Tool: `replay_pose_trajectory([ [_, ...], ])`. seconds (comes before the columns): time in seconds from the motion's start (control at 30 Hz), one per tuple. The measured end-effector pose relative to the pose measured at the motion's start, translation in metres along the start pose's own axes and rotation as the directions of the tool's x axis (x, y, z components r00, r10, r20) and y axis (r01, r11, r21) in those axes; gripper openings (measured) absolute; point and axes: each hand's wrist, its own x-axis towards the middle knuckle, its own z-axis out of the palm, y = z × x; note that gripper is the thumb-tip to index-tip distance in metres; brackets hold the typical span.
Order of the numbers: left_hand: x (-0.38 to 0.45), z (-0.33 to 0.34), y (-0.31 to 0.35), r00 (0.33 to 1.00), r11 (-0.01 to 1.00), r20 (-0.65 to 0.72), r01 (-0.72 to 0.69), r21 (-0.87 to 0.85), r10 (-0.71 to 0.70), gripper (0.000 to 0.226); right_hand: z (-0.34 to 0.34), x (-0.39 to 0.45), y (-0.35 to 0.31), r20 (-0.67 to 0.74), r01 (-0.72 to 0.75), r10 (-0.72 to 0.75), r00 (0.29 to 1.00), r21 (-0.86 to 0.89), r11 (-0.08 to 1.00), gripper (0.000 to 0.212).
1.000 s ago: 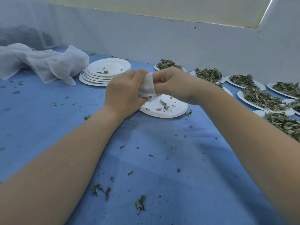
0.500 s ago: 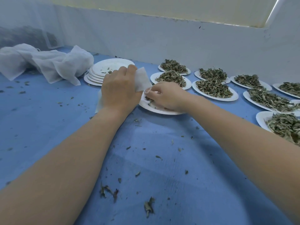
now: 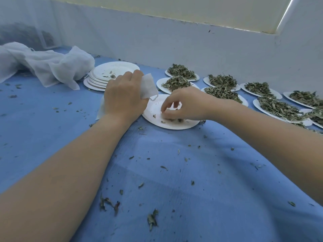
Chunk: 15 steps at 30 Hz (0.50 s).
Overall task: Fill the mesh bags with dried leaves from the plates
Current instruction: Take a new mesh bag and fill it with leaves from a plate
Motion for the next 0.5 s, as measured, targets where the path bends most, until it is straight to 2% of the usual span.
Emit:
replay_pose_trajectory([
  [0.07, 0.0, -0.001, 0.0, 1.0, 1.0, 0.003, 0.001, -0.004, -0.001, 0.036, 0.0, 0.0, 0.002, -0.033, -0.095, 0.096, 0.995, 0.007, 0.995, 0.024],
  [0.17, 0.0, -0.002, 0.0, 1.0, 1.0, 0.007, 0.005, -0.002, -0.005, 0.036, 0.006, 0.001, -0.002, 0.016, -0.208, 0.208, 0.978, -0.019, 0.978, 0.036],
  [0.33, 0.0, -0.001, 0.0, 1.0, 1.0, 0.016, 0.002, -0.003, -0.002, 0.037, -0.005, -0.005, -0.012, 0.069, -0.265, 0.257, 0.964, 0.165, 0.95, 0.033],
  [0.5, 0.0, 0.0, 0.0, 1.0, 1.0, 0.004, 0.003, -0.006, -0.003, 0.036, -0.005, -0.008, -0.017, 0.184, -0.274, 0.271, 0.945, -0.012, 0.962, 0.038],
])
